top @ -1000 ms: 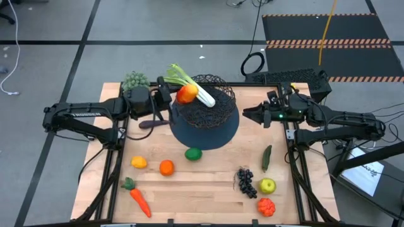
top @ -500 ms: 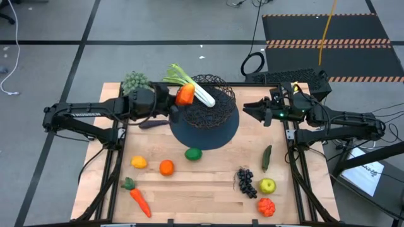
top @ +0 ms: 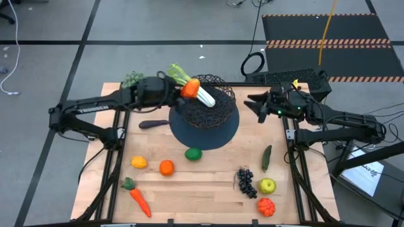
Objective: Build produce basket
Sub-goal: Put the orange mango into the wire basket
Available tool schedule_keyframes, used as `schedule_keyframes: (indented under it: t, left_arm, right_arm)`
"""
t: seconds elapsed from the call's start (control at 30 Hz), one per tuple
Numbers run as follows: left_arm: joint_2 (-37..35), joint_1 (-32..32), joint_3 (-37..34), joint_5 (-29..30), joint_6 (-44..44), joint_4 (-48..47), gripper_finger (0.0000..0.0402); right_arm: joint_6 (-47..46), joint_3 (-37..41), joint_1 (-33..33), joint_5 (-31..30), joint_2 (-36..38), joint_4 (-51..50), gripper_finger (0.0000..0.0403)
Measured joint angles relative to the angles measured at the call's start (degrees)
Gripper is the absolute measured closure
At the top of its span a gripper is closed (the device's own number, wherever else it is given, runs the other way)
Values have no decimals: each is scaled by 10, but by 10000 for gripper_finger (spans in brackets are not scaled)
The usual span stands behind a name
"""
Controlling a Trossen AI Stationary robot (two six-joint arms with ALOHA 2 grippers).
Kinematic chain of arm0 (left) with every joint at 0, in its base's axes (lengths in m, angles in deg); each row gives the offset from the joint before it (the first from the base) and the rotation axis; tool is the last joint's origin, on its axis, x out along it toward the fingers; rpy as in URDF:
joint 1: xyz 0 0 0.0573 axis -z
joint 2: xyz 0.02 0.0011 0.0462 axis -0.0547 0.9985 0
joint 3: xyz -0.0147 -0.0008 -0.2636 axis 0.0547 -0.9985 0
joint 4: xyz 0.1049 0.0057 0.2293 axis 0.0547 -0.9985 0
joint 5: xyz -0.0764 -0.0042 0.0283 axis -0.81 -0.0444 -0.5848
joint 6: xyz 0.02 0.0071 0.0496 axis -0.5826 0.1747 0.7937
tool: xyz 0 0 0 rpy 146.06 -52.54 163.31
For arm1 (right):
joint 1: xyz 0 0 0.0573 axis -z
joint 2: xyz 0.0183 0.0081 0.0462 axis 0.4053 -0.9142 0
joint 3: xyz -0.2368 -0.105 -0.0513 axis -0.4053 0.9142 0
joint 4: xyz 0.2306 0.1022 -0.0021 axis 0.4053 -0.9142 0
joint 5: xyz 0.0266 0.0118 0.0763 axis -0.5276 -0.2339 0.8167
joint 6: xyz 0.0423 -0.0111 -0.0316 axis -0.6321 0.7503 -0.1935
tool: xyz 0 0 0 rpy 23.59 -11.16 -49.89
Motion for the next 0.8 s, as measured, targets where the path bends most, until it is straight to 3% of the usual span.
schedule_keyframes:
  t: [0.17, 0.5, 0.8]
  left_arm:
    - [61, -30, 33, -37, 77, -78, 129]
    - [167, -83, 38, -48, 208, -101, 128]
    - [241, -103, 38, -34, 242, -117, 105]
  right_arm:
    - [39, 0, 18, 2, 3, -26, 188]
    - [212, 0, 59, 2, 7, -28, 188]
    - [233, 0, 71, 2, 42, -40, 188]
